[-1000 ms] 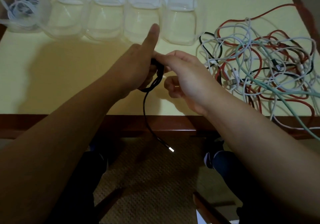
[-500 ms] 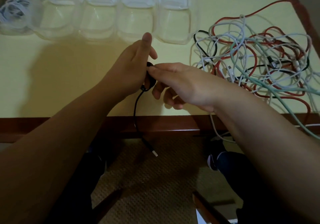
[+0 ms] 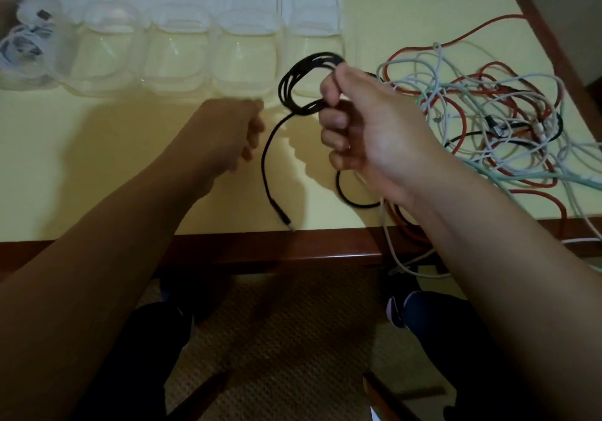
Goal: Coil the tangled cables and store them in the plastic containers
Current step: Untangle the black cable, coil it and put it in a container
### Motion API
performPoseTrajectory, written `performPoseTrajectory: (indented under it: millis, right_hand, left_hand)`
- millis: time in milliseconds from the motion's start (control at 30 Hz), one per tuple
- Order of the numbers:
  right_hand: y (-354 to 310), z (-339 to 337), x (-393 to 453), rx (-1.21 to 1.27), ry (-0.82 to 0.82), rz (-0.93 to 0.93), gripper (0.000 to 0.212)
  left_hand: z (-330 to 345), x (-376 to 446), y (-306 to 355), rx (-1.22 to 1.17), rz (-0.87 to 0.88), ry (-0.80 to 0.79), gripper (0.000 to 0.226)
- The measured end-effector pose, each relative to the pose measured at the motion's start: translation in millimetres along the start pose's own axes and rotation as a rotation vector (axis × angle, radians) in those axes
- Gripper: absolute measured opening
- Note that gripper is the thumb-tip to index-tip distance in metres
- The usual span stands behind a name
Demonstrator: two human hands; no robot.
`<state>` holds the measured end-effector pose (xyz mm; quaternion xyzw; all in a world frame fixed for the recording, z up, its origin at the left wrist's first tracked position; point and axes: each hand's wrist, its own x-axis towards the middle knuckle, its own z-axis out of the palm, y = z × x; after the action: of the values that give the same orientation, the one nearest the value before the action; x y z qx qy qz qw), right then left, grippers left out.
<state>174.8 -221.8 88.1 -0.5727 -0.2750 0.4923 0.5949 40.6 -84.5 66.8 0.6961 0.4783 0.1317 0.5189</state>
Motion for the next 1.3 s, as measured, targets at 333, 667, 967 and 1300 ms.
performPoseTrajectory:
  millis: [333, 667, 967, 1300]
  right_hand:
    - [-2.4, -7.6, -3.2, 0.026, 0.008, 0.015, 0.038]
    - [0.0, -11.0, -3.5, 0.036, -0.013, 0.029, 0.037]
    - [1.5, -14.2, -2.5, 0.043, -0.081, 0.045, 0.037]
    - [-1.0, -18.7, -4.3, 0.033, -0.152, 0.093, 0.040]
  left_hand:
    - [-5.0, -11.7, 1.3, -0.194, -0.376, -0.553, 0.017]
    - [3.5, -17.8, 2.3, -0.081, -0.495, -0.772, 0.059]
    - [8.5, -20.4, 1.8, -0.141, -0.512, -0.850, 0.062]
    - [14.5, -22.9, -4.0, -0.369, -0.368, -0.691, 0.014]
